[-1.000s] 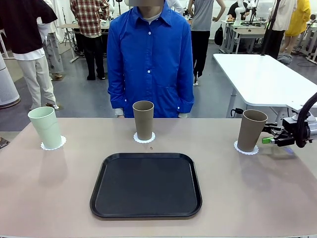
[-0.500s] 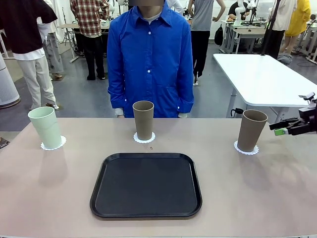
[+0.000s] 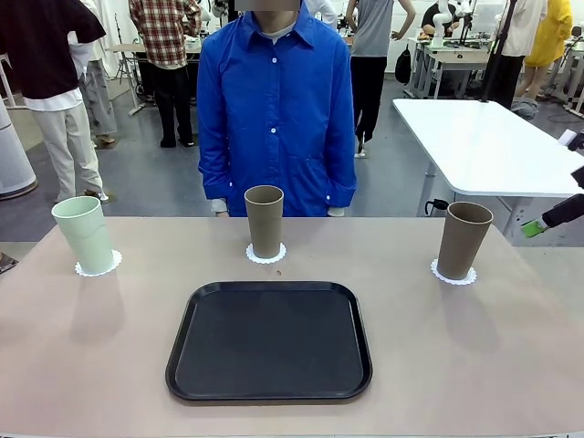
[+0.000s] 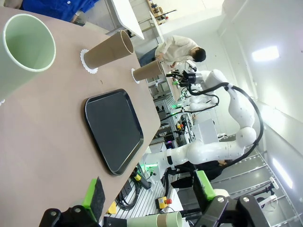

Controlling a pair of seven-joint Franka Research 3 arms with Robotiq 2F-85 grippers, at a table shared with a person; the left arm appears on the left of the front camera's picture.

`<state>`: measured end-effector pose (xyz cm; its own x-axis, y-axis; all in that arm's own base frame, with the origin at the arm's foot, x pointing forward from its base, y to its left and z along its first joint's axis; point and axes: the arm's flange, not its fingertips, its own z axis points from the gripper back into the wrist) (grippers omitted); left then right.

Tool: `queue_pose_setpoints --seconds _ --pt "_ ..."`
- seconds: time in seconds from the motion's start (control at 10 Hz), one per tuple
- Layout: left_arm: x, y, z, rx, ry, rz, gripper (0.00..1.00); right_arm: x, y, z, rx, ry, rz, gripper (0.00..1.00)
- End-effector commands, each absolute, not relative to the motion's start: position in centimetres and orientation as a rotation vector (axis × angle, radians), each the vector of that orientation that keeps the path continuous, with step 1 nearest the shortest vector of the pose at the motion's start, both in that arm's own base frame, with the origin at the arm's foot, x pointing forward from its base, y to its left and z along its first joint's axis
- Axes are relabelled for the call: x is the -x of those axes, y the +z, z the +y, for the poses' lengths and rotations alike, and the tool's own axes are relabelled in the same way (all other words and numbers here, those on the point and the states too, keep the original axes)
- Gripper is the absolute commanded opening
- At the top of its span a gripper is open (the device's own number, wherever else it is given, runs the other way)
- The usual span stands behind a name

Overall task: Place coasters on the table and set cups on them.
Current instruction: Take one Reusable plastic cup from the Flat Tray and place it on a coaster set by the human.

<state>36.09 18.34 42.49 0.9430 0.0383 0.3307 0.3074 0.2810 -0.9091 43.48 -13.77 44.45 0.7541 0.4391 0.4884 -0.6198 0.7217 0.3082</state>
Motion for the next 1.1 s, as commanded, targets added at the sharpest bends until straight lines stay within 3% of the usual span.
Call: queue_pose_setpoints --seconds 0.0,0.5,1.0 --pt "-35.8 42.6 18.2 1.289 -0.192 -0.33 1.0 -41.5 47.2 -10.4 -0.442 0.559 -0.312 1.0" --pt "-35.8 42.6 18.2 1.289 -0.192 -0.33 1.0 -41.4 51.9 -3.5 -0.252 0.403 -0.259 1.0" --pt "-35.8 42.6 18.2 1.289 -0.192 -0.33 1.0 -40.6 53.0 -4.4 -0.294 0.45 -0.281 1.0"
